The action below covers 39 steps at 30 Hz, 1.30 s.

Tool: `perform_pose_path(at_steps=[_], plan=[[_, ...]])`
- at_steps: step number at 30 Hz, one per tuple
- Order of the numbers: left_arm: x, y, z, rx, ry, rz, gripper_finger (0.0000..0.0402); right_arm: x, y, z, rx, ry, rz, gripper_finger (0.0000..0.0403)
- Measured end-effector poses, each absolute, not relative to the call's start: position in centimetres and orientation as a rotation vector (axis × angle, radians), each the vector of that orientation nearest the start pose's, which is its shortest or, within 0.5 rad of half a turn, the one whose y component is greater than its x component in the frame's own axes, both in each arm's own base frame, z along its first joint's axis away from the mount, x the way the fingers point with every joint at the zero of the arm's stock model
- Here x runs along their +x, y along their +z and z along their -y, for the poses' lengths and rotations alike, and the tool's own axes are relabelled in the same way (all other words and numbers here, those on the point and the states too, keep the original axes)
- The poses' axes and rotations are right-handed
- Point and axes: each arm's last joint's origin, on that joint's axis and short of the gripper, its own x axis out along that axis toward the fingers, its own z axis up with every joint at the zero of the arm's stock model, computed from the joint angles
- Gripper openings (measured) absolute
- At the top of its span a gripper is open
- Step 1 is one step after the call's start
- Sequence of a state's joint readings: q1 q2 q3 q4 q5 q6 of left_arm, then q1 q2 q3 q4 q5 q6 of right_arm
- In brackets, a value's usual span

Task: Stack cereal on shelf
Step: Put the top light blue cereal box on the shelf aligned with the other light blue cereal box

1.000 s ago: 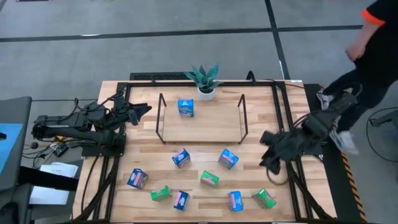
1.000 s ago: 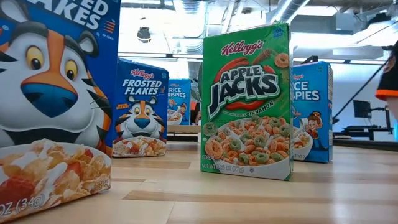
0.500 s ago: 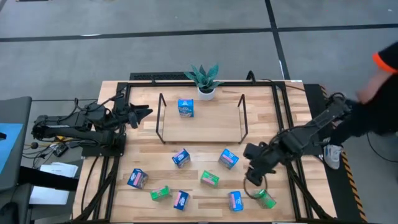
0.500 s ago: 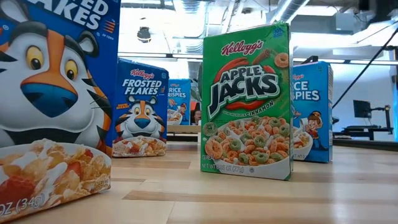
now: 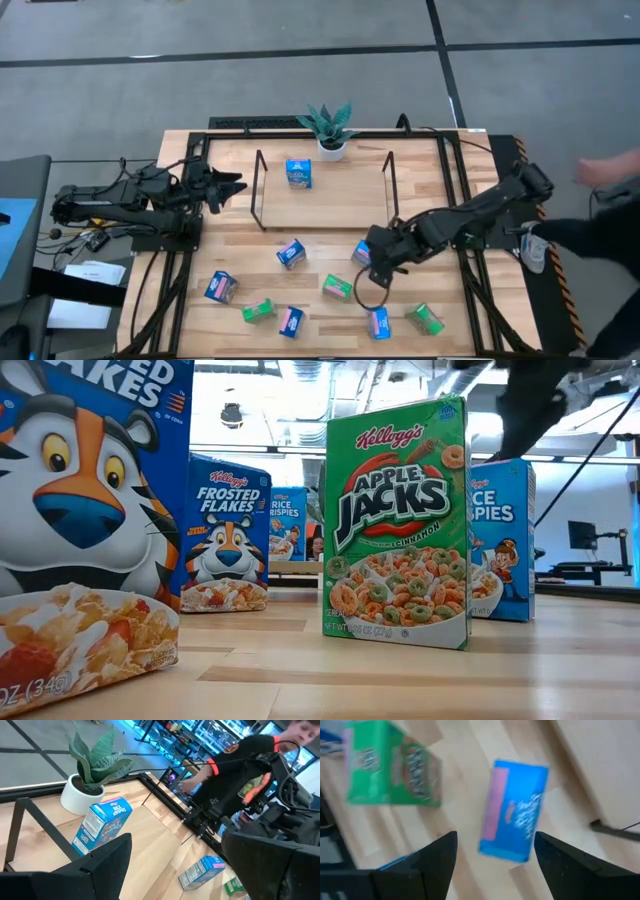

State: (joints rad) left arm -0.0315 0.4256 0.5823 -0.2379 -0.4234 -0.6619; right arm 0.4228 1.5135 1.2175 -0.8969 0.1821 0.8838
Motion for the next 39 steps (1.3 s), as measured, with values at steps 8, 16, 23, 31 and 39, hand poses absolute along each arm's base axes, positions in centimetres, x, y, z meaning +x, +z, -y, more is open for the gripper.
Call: perform_pose_path(at_steps=[8,16,23,31,39], plan=[[10.6,30.0,-0.9,-0.626,0.409,0.033,0.0300,27.8,26.0,-10.0,0.440,-0.339,-1.121,0.0291],[10.6,30.0,-0.9,-0.631,0.409,0.034,0.0300,28.3,24.9,-10.1,0.403,-0.336,-1.163,0.0291],[10.6,30.0,-0.9,-0.631,0.412,0.030,0.0300,29.0,23.2,-10.5,0.362,-0.328,-1.235,0.0291],[10.6,30.0,-0.9,-0.631,0.416,0.031,0.0300,29.0,23.2,-10.4,0.367,-0.313,-1.249,0.0276],[10.6,30.0,-0.9,-0.633,0.418,0.032,0.0300,29.1,23.3,-10.5,0.347,-0.282,-1.244,0.0205]])
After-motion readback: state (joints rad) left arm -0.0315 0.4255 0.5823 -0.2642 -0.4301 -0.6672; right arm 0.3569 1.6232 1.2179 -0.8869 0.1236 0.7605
